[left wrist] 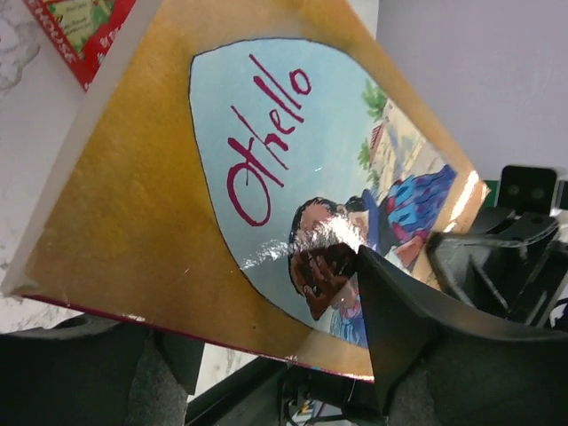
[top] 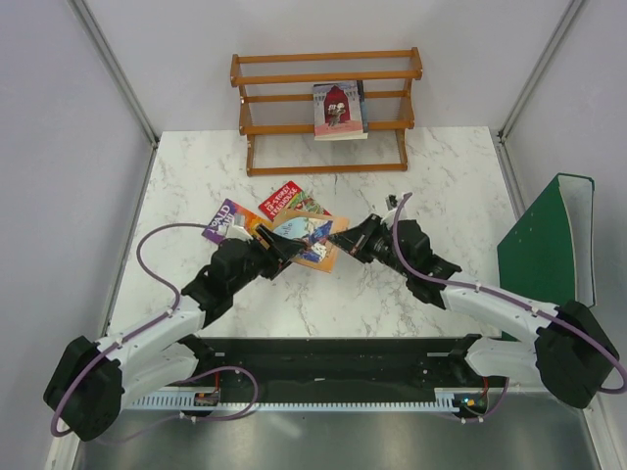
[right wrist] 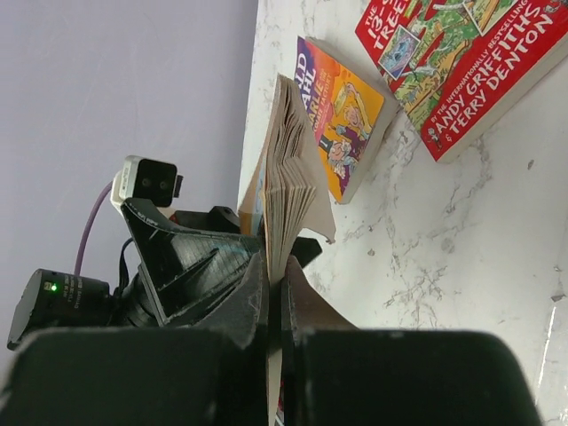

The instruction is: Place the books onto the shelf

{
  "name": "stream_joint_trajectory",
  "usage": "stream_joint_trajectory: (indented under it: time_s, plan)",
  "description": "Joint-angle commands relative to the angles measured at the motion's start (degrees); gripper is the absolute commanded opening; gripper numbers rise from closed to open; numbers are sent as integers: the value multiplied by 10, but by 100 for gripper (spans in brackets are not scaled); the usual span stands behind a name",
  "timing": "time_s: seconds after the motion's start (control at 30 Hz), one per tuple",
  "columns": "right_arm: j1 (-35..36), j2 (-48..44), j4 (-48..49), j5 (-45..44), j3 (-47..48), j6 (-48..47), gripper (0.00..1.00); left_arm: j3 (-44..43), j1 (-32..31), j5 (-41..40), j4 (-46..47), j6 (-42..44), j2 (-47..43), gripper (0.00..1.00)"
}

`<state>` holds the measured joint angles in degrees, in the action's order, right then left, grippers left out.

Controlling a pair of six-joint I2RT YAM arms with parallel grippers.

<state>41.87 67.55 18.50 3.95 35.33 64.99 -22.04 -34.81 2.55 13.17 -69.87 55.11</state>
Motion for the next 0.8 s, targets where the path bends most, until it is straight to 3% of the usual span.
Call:
stream_joint_trajectory:
  time_s: [0.0, 0.07, 0.17, 0.2, 0.23, 0.4, 0.43, 0.5, 0.77]
  plan:
    - [34, -16, 36, 18, -32, 36, 0, -49, -2, -85, 62, 12, -12, 62]
    - [43, -21, 36, 12, -46, 38, 1, -65, -1, -89, 65, 32, -17, 54]
    - [56, -24, 35, 4, -62, 44, 7, -84, -1, -82, 73, 57, -16, 31]
    - [57, -27, 35, 1, -67, 45, 18, -87, -1, -79, 73, 60, -15, 11]
    - [58, -29, 35, -3, -77, 49, 26, -90, -1, -79, 73, 60, -15, 4]
    - [58, -67, 30, -34, -109, 69, 68, -106, -1, -65, 76, 68, 0, 2]
    - [58, -76, 27, -35, -114, 73, 73, -107, -1, -63, 77, 68, 3, 2]
    - [58, -108, 27, -62, -135, 90, 80, -111, -1, -62, 79, 69, 8, 2]
    - [58, -214, 116, -118, -225, 108, 86, -129, -1, -43, 99, 64, 36, 2]
